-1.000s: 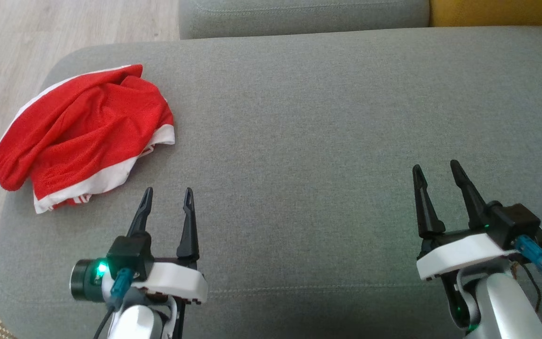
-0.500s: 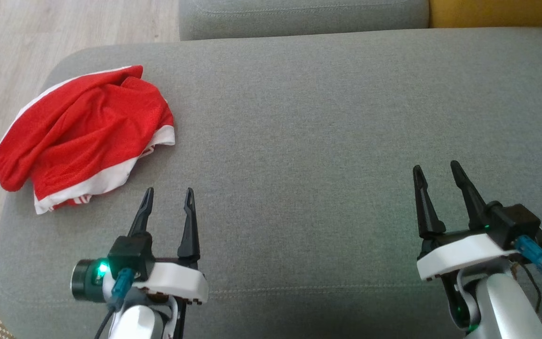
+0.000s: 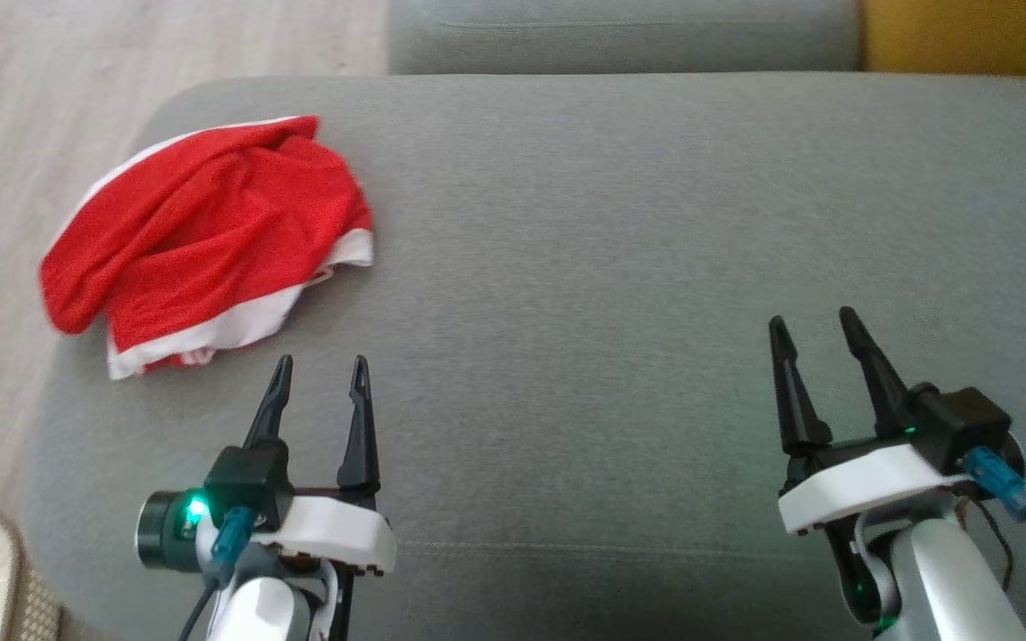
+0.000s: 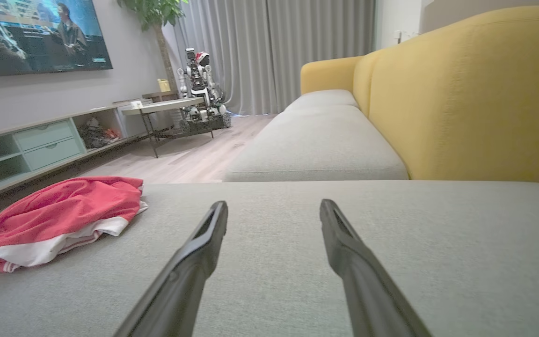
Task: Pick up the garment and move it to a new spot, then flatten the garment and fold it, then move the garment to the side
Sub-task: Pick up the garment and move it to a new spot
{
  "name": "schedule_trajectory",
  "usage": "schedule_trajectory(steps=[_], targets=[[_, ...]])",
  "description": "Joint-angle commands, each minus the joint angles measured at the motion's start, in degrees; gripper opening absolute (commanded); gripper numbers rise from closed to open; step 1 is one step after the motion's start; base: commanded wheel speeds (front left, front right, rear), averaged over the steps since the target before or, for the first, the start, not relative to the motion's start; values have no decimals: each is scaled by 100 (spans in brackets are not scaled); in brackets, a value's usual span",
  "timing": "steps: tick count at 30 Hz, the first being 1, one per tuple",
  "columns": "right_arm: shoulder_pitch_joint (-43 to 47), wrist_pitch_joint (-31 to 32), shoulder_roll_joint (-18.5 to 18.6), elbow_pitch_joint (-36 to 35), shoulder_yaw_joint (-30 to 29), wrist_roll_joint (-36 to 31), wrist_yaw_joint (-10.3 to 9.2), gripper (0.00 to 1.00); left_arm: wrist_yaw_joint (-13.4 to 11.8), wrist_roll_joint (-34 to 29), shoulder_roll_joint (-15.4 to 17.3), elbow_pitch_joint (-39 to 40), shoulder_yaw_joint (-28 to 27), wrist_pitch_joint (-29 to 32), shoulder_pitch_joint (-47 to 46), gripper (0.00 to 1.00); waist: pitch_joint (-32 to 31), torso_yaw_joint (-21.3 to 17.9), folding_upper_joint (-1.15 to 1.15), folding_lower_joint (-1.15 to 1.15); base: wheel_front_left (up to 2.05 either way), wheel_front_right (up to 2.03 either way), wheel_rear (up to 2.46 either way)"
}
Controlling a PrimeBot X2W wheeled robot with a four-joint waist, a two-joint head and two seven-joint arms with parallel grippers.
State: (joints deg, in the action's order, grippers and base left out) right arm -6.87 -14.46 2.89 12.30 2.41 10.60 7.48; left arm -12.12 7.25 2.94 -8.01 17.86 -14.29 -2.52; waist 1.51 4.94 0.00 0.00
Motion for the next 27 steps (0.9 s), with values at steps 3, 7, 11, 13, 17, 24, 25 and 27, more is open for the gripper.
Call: schedule_trajectory(steps=[3, 7, 11, 13, 17, 24, 25, 27], targets=[[-140, -54, -2, -213, 262, 55, 1, 100, -30, 22, -6, 198, -214, -71, -163, 100, -59, 415, 0, 0, 0, 0, 0], [-65, -54, -2, -222, 398, 84, 1, 100, -13, 16, -6, 230, -266, -71, -105, 100, -121, 794, 0, 0, 0, 0, 0], [22, -54, -2, -207, 503, 125, 1, 100, 21, -9, -6, 258, -345, -71, -19, 100, -191, 1187, 0, 0, 0, 0, 0], [46, -54, -2, -207, 555, 145, 1, 100, 33, -32, -6, 284, -400, -71, 20, 100, -210, 1368, 0, 0, 0, 0, 0], [94, -54, -2, -196, 599, 175, 1, 100, 80, -87, -6, 328, -473, -71, 99, 100, -250, 1743, 0, 0, 0, 0, 0], [158, -54, -2, -168, 681, 221, 1, 100, 118, -132, -6, 380, -577, -71, 218, 100, -301, 2154, 0, 0, 0, 0, 0], [163, -54, -2, -167, 695, 230, 1, 100, 121, -133, -6, 386, -596, -71, 232, 100, -304, 2195, 0, 0, 0, 0, 0], [145, -54, -2, -159, 749, 236, 1, 100, 119, -133, -6, 415, -641, -71, 261, 100, -285, 2225, 0, 0, 0, 0, 0]])
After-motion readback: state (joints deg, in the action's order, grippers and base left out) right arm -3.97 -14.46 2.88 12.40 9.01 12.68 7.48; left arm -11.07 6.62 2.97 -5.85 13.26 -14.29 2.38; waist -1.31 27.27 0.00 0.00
